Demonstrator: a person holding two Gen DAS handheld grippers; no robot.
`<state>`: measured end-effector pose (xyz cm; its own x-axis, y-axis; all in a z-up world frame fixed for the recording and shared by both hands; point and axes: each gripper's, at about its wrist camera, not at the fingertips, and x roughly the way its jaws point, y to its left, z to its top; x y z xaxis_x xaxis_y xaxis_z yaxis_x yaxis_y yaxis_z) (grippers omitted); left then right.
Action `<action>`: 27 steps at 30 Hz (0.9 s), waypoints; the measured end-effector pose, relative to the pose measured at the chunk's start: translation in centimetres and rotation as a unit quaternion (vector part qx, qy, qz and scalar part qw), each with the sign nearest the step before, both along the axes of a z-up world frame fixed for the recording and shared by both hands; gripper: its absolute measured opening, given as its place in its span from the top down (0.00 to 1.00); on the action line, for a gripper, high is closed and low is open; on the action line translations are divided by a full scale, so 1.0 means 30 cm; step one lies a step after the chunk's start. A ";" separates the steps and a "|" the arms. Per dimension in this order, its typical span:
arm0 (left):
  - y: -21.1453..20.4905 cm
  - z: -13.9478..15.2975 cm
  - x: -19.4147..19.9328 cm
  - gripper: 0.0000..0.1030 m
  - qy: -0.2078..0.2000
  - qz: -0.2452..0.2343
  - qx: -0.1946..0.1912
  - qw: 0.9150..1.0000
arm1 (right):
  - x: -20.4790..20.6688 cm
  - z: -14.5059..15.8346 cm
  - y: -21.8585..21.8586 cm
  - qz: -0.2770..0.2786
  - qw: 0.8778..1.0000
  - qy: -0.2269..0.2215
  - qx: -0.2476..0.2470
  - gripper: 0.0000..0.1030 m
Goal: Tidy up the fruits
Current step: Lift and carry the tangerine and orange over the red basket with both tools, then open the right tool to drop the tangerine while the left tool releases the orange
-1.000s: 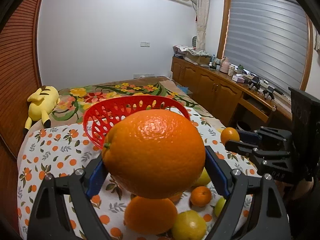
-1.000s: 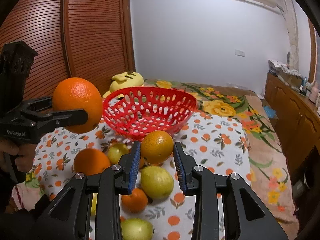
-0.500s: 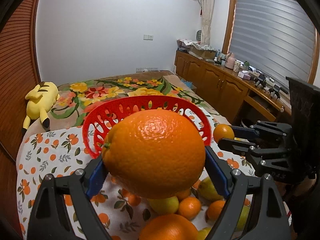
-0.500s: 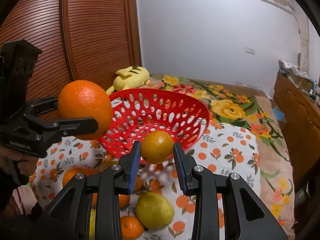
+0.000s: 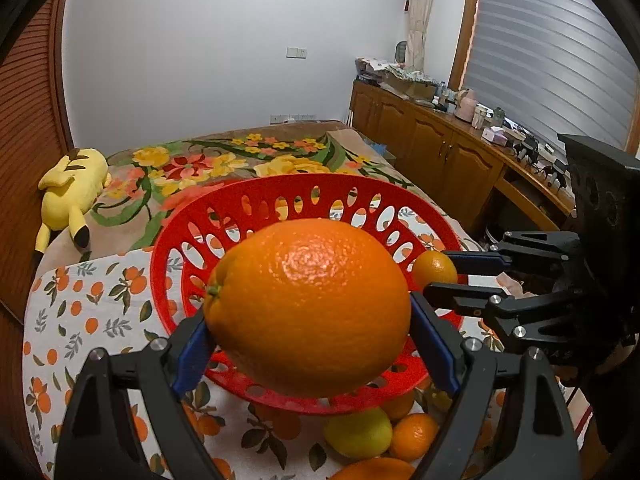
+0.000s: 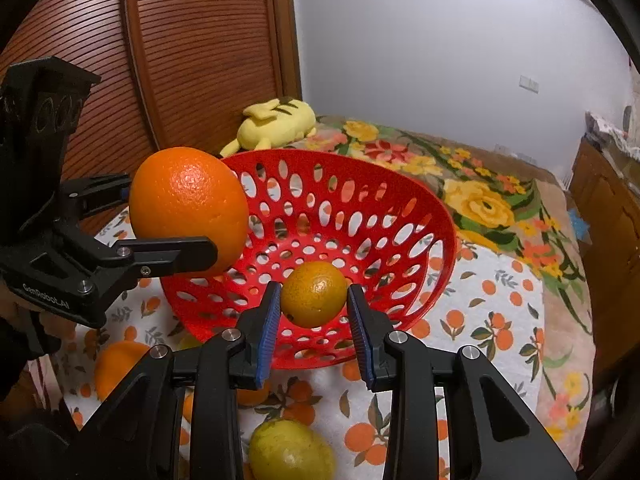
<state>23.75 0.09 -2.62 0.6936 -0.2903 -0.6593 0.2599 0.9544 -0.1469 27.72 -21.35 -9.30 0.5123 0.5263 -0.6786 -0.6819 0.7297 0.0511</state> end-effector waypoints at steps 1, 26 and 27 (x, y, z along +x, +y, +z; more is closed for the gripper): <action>0.001 -0.005 0.008 0.15 0.002 -0.001 0.001 1.000 | 0.004 -0.004 0.000 -0.001 1.000 0.002 -0.002 0.68; -0.052 -0.091 0.100 0.15 0.043 -0.006 0.061 0.997 | 0.000 0.068 -0.052 -0.014 1.000 -0.018 0.021 0.63; -0.055 -0.092 0.103 0.15 0.045 -0.006 0.061 0.997 | -0.002 0.070 -0.054 -0.014 0.999 -0.019 0.021 0.63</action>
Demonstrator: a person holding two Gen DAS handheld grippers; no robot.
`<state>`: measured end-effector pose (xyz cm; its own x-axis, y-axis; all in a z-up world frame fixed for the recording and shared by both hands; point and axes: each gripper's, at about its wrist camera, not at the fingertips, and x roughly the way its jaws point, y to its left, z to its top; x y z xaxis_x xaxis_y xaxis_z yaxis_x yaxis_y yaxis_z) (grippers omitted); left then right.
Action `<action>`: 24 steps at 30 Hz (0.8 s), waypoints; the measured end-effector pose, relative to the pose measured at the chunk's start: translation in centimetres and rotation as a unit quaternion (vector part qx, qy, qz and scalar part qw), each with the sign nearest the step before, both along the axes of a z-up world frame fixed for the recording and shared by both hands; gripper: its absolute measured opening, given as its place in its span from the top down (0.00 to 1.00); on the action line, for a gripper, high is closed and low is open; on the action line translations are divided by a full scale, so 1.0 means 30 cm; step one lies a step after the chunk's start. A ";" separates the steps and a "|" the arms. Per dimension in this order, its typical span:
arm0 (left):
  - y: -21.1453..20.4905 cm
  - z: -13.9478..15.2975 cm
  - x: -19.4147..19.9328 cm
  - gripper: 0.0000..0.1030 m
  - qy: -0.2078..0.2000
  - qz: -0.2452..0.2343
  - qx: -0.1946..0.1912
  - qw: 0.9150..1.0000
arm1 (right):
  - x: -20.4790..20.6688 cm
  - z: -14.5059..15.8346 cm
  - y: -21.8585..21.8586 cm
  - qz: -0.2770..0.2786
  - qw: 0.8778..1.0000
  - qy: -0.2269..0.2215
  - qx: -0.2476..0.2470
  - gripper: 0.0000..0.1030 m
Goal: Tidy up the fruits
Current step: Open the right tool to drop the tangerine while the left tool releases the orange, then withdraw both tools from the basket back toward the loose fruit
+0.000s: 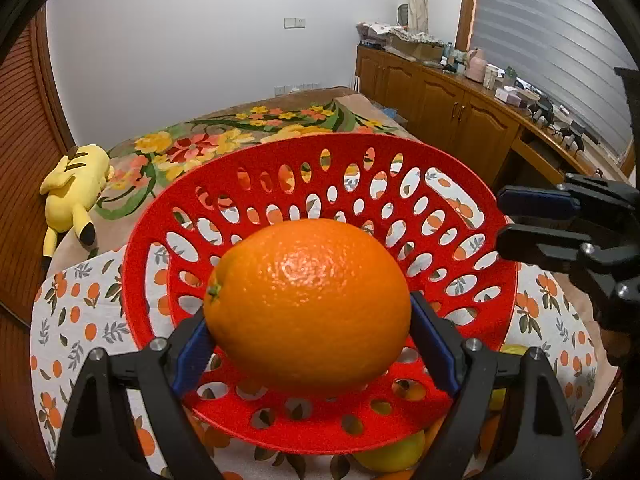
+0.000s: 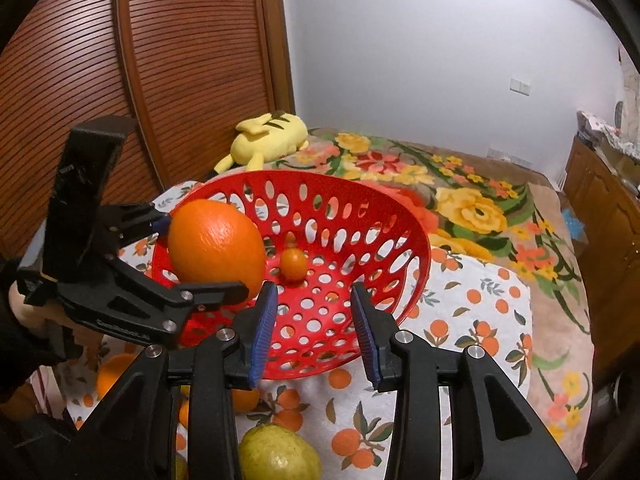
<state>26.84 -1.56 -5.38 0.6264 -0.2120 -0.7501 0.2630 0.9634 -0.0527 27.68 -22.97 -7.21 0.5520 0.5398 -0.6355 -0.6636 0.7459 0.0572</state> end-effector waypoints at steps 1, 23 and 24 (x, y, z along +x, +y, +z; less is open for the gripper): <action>-0.001 -0.002 0.004 0.15 0.002 0.000 -0.001 1.000 | 0.001 -0.001 0.000 0.000 1.000 0.000 0.001 0.63; 0.068 0.156 -0.111 0.14 -0.067 0.026 -0.039 0.997 | -0.108 0.079 -0.051 -0.014 0.999 -0.023 0.028 0.59; 0.068 0.162 -0.128 0.14 -0.070 0.026 -0.039 0.996 | -0.118 0.084 -0.053 -0.016 0.999 -0.025 0.030 0.59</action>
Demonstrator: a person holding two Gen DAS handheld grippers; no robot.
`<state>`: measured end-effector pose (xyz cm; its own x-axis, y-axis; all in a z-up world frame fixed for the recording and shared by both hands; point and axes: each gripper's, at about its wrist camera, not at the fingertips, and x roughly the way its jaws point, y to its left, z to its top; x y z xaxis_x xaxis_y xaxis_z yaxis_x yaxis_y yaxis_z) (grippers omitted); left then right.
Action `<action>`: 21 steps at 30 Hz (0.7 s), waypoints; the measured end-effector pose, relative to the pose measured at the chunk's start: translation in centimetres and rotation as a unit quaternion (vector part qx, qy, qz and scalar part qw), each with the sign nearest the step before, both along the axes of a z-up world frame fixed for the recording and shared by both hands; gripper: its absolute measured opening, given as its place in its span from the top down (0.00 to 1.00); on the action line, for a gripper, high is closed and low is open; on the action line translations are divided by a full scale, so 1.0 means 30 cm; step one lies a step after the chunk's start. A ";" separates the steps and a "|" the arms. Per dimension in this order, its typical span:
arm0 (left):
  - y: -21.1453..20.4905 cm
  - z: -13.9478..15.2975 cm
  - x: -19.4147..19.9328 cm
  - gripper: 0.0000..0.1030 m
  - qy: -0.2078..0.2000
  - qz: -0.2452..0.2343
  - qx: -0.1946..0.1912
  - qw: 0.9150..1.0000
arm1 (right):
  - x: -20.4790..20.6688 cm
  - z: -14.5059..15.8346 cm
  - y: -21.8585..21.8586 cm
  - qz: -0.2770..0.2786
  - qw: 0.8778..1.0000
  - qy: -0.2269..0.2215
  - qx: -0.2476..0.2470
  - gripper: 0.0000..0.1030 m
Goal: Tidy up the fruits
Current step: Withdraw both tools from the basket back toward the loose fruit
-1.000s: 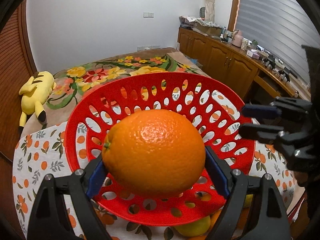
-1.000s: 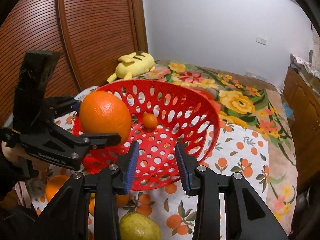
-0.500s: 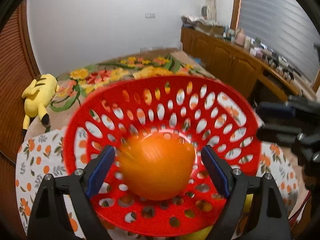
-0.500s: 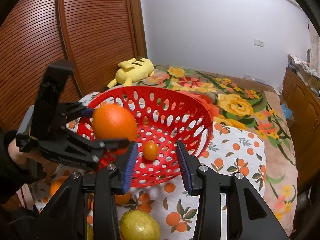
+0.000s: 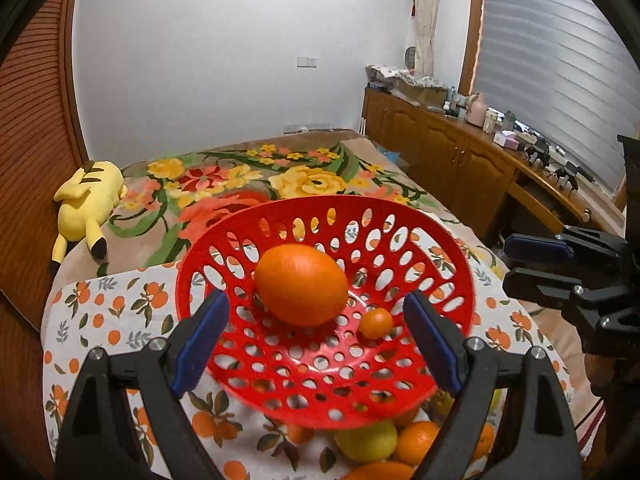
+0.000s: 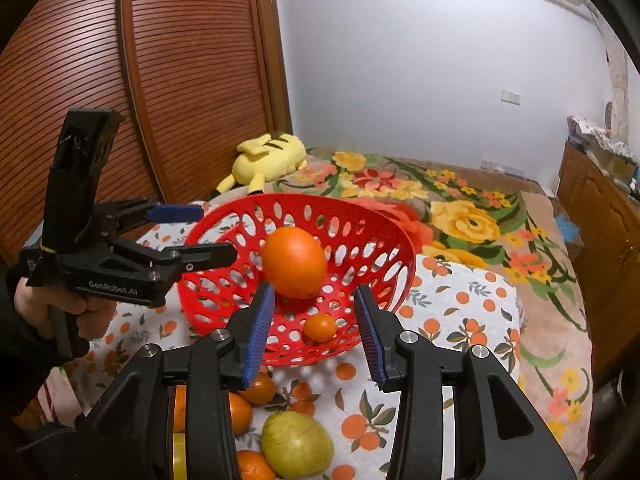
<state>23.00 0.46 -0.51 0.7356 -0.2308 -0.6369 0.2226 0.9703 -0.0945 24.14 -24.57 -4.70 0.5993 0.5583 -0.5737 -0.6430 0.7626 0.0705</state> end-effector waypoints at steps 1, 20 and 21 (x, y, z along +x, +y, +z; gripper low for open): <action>-0.005 0.005 -0.017 0.14 -0.002 0.000 0.001 1.000 | -0.015 0.005 -0.003 -0.002 1.000 -0.002 0.002 0.59; 0.012 -0.048 -0.353 0.13 -0.014 0.007 -0.017 1.000 | -0.294 -0.088 -0.025 -0.041 0.999 0.010 0.032 0.55; 0.014 -0.055 -0.367 0.13 -0.013 0.007 -0.018 1.000 | -0.306 -0.099 -0.025 -0.043 0.998 0.013 0.034 0.54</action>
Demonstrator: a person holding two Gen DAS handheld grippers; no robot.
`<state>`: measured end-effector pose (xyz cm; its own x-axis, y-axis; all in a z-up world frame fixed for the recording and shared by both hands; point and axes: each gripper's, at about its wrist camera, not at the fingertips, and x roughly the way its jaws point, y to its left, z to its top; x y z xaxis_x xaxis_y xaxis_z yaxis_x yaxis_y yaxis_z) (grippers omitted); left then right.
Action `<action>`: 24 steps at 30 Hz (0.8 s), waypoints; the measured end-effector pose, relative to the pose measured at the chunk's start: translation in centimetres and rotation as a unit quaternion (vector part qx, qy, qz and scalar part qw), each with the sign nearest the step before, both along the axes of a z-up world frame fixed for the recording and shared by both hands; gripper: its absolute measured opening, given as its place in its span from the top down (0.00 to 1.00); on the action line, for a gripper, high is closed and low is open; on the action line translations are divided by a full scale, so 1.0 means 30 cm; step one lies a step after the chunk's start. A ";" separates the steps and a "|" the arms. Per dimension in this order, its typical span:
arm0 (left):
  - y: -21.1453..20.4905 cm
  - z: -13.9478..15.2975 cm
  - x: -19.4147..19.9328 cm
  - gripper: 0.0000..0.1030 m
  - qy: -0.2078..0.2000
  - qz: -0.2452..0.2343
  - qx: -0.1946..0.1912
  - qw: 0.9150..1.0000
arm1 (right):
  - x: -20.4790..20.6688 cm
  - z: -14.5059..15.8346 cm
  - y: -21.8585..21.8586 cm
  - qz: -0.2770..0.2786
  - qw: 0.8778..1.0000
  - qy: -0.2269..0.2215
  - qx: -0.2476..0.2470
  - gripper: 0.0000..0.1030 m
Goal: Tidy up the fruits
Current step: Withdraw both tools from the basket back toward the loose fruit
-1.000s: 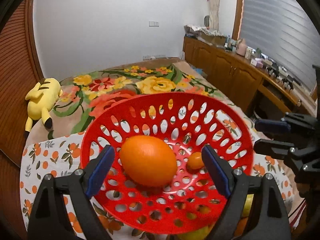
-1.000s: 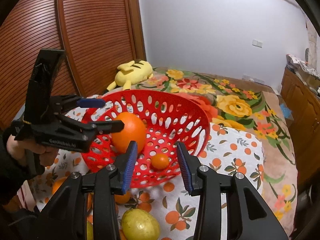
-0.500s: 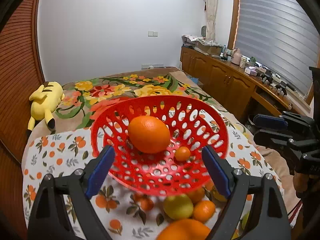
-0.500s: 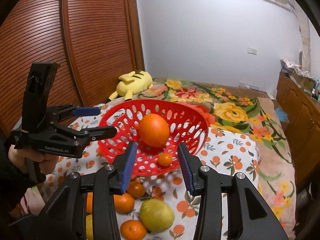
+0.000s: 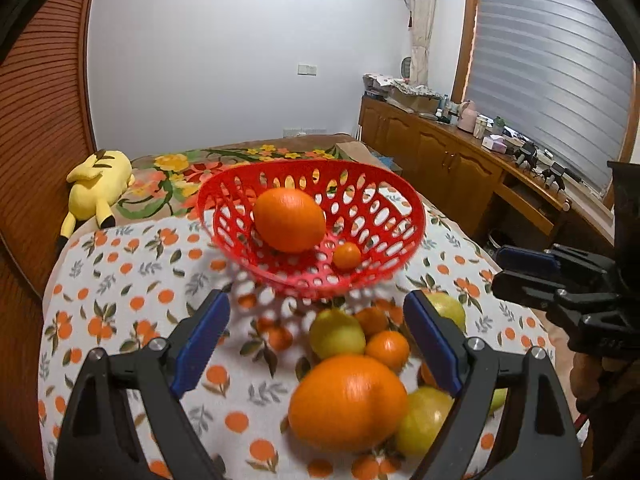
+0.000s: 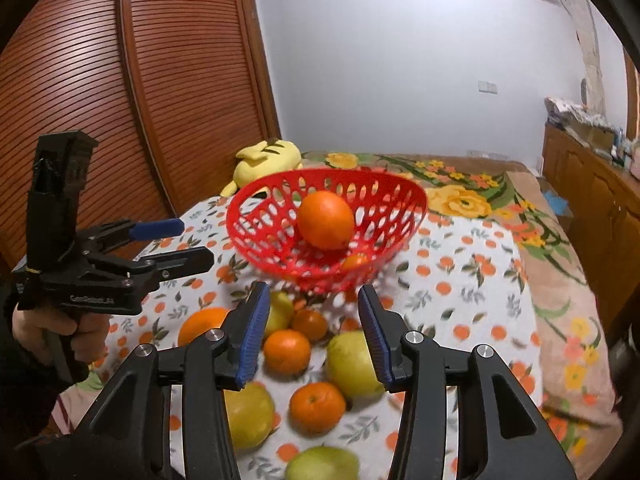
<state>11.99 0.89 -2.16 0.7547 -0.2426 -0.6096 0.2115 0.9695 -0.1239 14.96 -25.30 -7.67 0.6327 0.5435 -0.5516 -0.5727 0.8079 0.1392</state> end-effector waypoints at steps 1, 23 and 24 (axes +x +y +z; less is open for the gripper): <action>0.001 -0.008 -0.015 0.13 0.002 0.000 -0.001 1.000 | -0.012 -0.009 0.001 -0.001 1.000 0.002 0.001 0.52; -0.011 -0.151 -0.133 0.13 0.039 0.009 -0.030 0.999 | -0.159 -0.167 0.048 0.012 0.999 0.038 0.016 0.47; -0.012 -0.154 -0.130 0.13 0.040 0.008 -0.031 0.999 | -0.162 -0.167 0.046 0.011 0.999 0.037 0.015 0.47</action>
